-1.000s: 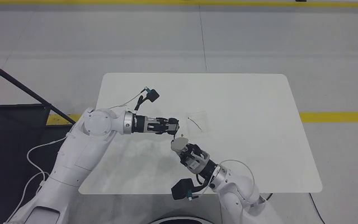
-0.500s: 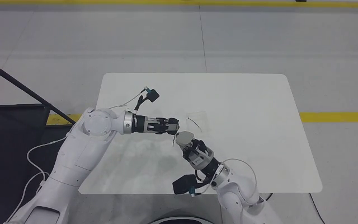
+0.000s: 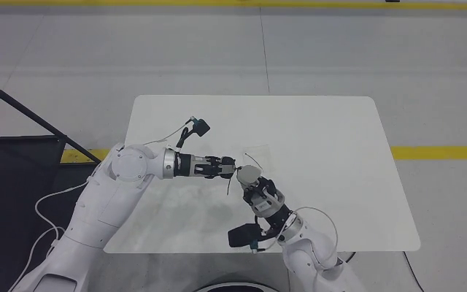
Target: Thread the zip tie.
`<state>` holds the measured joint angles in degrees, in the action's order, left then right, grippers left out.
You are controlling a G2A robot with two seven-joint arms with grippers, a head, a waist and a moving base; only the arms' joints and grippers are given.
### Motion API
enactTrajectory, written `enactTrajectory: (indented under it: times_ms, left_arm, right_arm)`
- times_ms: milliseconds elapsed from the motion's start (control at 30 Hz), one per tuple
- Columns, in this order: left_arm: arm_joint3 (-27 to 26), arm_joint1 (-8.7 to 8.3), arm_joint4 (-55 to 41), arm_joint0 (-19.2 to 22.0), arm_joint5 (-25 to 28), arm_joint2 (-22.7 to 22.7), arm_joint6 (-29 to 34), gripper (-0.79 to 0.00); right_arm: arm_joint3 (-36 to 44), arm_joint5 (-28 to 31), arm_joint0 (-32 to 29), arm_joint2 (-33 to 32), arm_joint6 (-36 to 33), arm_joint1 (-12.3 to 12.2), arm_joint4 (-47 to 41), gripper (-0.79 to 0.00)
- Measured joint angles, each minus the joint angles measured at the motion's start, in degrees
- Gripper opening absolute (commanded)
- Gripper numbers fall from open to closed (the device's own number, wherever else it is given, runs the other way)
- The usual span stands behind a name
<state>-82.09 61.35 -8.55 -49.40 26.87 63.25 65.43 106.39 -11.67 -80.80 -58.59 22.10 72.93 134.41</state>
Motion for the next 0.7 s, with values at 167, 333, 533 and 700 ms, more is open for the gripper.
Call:
enactTrajectory:
  times_ms: [167, 333, 533, 700]
  left_arm:
    - [-0.2, -0.12, -0.1, -0.1, 0.3, 0.0, -0.2, -0.785]
    - [-0.5, -0.25, -0.1, -0.3, 0.6, -0.1, -0.2, -0.785]
    - [-0.7, -0.39, -0.3, -0.4, 0.8, -0.1, -0.3, -0.785]
    - [-0.8, -0.50, -0.3, -0.4, 1.0, -0.2, -0.5, -0.785]
  right_arm:
    - [-0.2, -1.6, -0.1, -0.1, -0.7, 0.2, 0.2, -0.785]
    - [-0.5, -3.3, 0.0, -0.3, -2.7, 0.4, 1.9, -0.785]
    - [-0.7, -7.1, -0.1, 0.0, -4.2, 0.8, 1.6, -0.785]
    - [-1.1, -6.3, 0.0, 0.2, -4.3, 0.9, 2.7, -0.785]
